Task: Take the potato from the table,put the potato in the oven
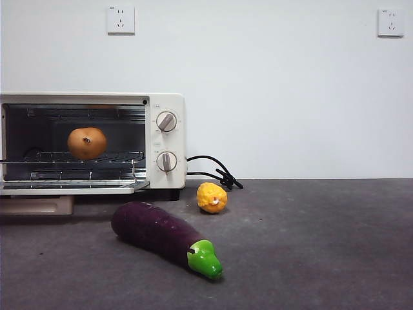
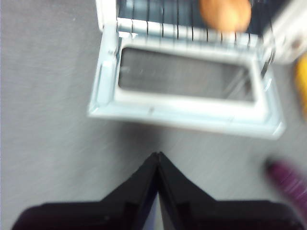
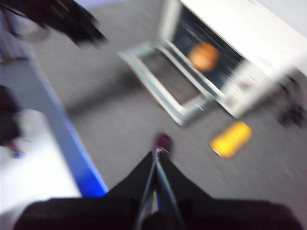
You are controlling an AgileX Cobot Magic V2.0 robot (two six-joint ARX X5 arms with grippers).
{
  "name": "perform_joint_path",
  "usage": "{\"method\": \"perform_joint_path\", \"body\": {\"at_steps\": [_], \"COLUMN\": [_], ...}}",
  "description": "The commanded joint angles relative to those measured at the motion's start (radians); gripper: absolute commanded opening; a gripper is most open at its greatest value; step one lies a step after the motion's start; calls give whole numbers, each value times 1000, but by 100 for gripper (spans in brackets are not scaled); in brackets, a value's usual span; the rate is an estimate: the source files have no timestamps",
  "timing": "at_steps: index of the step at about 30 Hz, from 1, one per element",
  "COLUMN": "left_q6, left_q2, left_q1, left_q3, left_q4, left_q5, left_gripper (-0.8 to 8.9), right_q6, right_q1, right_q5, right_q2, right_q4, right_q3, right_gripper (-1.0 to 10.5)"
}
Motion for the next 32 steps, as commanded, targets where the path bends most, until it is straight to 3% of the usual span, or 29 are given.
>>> {"method": "perform_joint_path", "body": {"at_steps": [1,4,8,20,28,32], "left_q6": [-121,-171,-174,-127,-99,-119], "left_q2": [48,121,230,525,708,766], "left_q1": [112,186,246,367,391,402], "left_q3": [-6,-6,-6,-6,-6,-6], "left_q4": [60,116,146,214,243,294], "left_q5": [164,190,171,169,253,378], "left_gripper": [-9,-9,-9,-9,-8,-8], "right_q6": [111,189,275,363,426,458], "right_q1": [0,0,0,0,0,0], "right_q5": [56,91,137,212,220,224], "right_q2": [-137,-266,-416,-691,-700,-700], "right_q4": [-23,-23,-23,-23,-23,-23], "right_q3": [-138,-232,-317,-507,-591,-616], "right_gripper": [-1,0,0,-5,-4,-4]}}
